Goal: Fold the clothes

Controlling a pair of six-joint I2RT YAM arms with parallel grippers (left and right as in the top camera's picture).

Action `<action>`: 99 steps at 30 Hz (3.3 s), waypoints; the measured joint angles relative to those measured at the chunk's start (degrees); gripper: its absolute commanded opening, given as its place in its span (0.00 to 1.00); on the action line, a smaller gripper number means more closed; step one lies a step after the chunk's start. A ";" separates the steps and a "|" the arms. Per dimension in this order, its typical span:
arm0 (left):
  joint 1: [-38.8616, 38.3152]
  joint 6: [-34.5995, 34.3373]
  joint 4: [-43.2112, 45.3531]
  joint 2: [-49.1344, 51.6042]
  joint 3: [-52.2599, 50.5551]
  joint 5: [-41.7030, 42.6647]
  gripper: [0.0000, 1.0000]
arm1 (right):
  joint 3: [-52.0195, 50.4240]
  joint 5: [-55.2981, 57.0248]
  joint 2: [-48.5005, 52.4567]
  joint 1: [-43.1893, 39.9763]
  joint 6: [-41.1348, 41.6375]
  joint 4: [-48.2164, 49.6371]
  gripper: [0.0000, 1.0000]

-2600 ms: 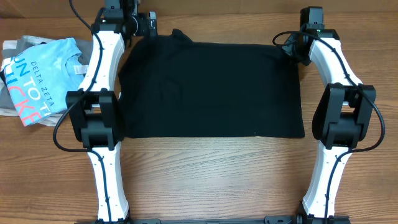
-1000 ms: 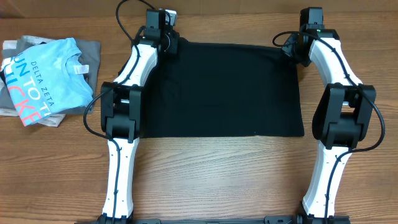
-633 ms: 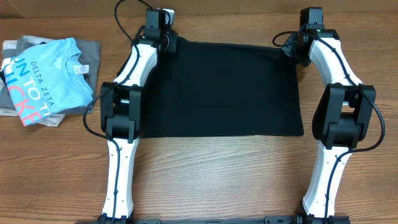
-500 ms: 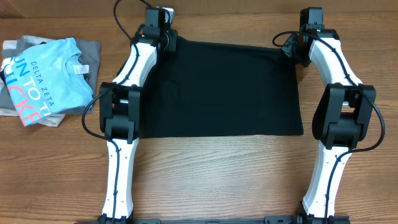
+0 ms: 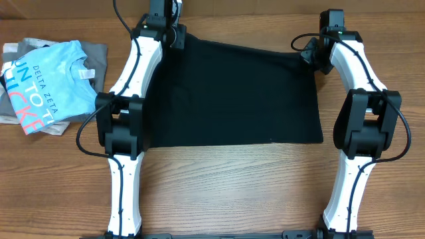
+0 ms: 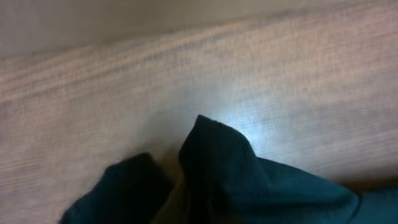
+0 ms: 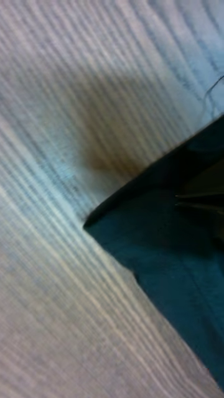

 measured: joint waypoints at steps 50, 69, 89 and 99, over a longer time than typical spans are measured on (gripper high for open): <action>0.00 -3.76 -50.25 -9.20 0.13 -3.43 1.00 | 0.44 0.31 -8.26 -0.02 -2.32 -33.38 1.00; 0.02 0.50 -53.20 -9.20 -1.66 7.37 0.88 | 0.44 -2.93 -8.26 0.00 -5.84 -32.59 1.00; 4.02 -12.66 -41.20 -9.20 -15.72 -0.42 0.79 | 0.44 -4.39 -8.26 3.80 -7.37 -29.83 1.00; 4.02 -13.11 -40.52 -9.20 -15.74 -0.44 0.23 | 0.44 -4.44 -8.26 3.80 -7.39 -29.46 1.00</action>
